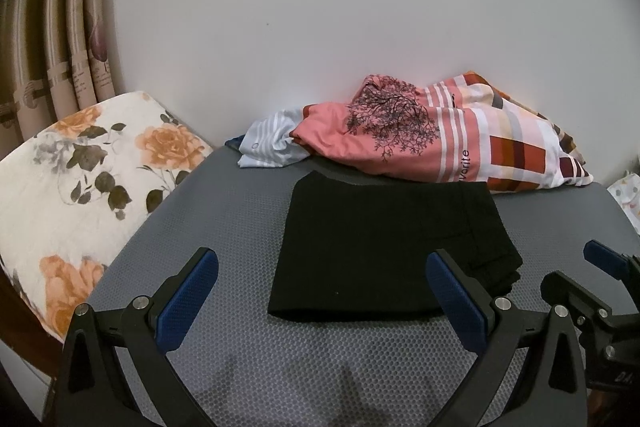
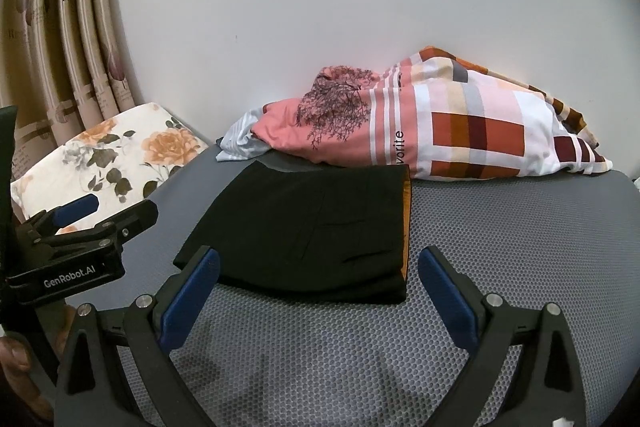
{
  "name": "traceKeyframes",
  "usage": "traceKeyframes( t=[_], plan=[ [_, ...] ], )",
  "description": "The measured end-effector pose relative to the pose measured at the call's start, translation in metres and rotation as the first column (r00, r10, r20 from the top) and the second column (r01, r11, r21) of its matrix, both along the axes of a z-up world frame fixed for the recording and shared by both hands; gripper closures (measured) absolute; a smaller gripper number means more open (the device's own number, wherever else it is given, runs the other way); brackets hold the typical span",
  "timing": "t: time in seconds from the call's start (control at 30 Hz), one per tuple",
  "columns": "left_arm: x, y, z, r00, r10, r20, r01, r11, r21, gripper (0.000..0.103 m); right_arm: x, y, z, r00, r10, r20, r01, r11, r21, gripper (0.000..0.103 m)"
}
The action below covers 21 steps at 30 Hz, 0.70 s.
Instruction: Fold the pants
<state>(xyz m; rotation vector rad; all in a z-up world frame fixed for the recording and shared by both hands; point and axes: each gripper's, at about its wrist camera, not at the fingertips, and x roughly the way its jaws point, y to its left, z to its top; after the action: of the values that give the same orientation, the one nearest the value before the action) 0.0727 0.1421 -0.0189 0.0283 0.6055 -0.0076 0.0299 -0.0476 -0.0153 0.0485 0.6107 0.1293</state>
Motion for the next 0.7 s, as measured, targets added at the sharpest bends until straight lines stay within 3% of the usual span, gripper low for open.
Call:
traceKeyframes(
  t=[0.7],
  plan=[
    [0.006,0.005,-0.008,1.000,0.003,-0.009,-0.003,1.000,0.007,0.000,0.009,0.000,-0.012,1.000,-0.003,-0.024,0.003,1.000,-0.001,0.004]
  ],
)
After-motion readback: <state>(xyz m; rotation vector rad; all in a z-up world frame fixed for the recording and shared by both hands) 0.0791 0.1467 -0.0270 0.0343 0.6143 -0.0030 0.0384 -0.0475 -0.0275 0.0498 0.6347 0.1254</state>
